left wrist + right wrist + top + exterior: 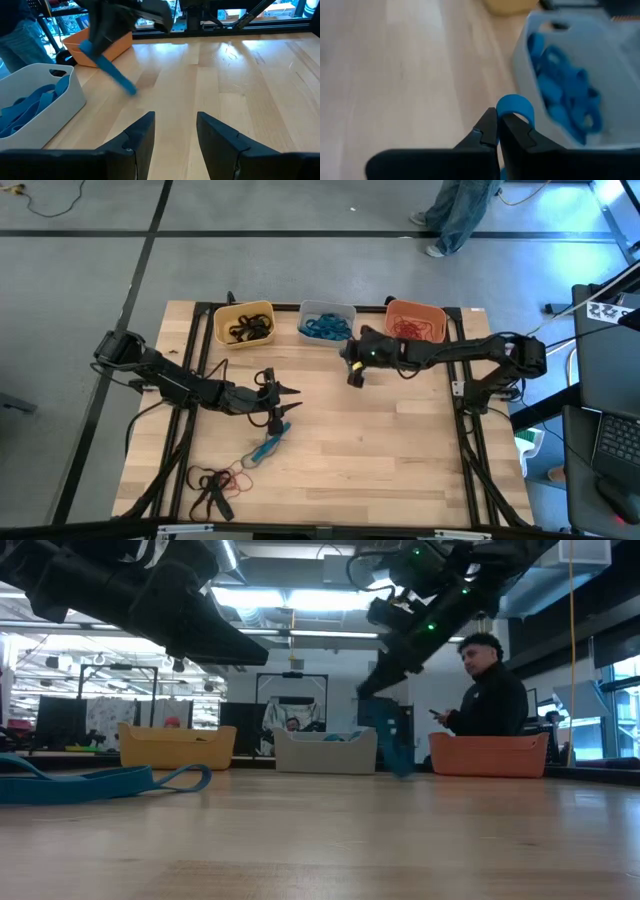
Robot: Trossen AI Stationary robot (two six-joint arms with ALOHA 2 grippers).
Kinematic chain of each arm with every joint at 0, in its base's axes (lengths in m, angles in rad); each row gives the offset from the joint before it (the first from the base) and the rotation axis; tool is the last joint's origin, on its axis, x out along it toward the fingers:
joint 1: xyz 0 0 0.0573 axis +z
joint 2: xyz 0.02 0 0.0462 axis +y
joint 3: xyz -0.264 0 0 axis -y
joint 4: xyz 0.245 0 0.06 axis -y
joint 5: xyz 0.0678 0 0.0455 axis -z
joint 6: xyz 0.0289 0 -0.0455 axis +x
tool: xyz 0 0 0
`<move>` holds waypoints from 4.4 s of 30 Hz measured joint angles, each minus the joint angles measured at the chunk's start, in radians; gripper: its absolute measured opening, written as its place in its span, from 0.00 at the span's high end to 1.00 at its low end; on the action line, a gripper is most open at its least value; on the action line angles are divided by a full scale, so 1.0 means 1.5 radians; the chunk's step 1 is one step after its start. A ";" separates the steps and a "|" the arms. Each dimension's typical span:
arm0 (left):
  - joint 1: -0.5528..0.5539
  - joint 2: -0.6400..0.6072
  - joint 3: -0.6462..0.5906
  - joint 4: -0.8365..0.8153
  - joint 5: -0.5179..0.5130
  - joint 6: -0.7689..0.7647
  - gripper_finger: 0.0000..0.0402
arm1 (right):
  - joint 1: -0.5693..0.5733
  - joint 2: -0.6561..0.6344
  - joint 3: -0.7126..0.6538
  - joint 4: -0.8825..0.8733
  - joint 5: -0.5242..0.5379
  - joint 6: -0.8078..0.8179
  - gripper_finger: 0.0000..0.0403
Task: Sort rubber bands into baskets
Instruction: Put the blue rubber band into the grey bin
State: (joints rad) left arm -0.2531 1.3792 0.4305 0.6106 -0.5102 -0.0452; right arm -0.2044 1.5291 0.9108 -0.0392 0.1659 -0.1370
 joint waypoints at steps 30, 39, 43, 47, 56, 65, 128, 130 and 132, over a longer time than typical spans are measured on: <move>0.000 0.000 0.000 0.000 0.000 0.005 0.64 | -0.172 0.021 0.000 0.323 0.000 -0.001 0.97; 0.000 0.000 0.000 0.000 0.000 0.011 0.64 | -0.170 0.095 0.000 0.334 -0.018 -0.002 0.97; 0.000 0.000 0.000 0.000 0.000 0.011 0.64 | -0.170 0.119 -0.001 0.334 -0.018 -0.002 0.97; 0.000 0.000 0.000 0.000 0.000 0.011 0.64 | -0.170 0.131 -0.001 0.339 0.000 -0.001 0.97; 0.000 0.000 0.000 0.000 0.000 0.012 0.64 | -0.170 0.136 -0.001 0.338 -0.014 0.002 0.81; 0.000 0.000 0.000 0.000 0.000 0.012 0.64 | -0.170 0.100 -0.001 0.277 -0.013 0.004 0.53; -0.101 0.155 0.257 -0.615 0.111 -0.373 0.64 | 0.211 -0.103 -0.316 0.298 0.006 0.088 0.55; -0.095 0.164 0.257 -0.622 0.096 -0.372 0.64 | 0.211 -0.103 -0.316 0.298 0.006 0.088 0.55; -0.089 0.172 0.257 -0.634 0.092 -0.380 0.64 | 0.210 -0.103 -0.316 0.294 0.006 0.088 0.55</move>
State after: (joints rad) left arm -0.3863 1.6379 0.8165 -0.3399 -0.3729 -0.6148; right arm 0.1108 1.3743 0.4374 0.4022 0.1753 -0.0048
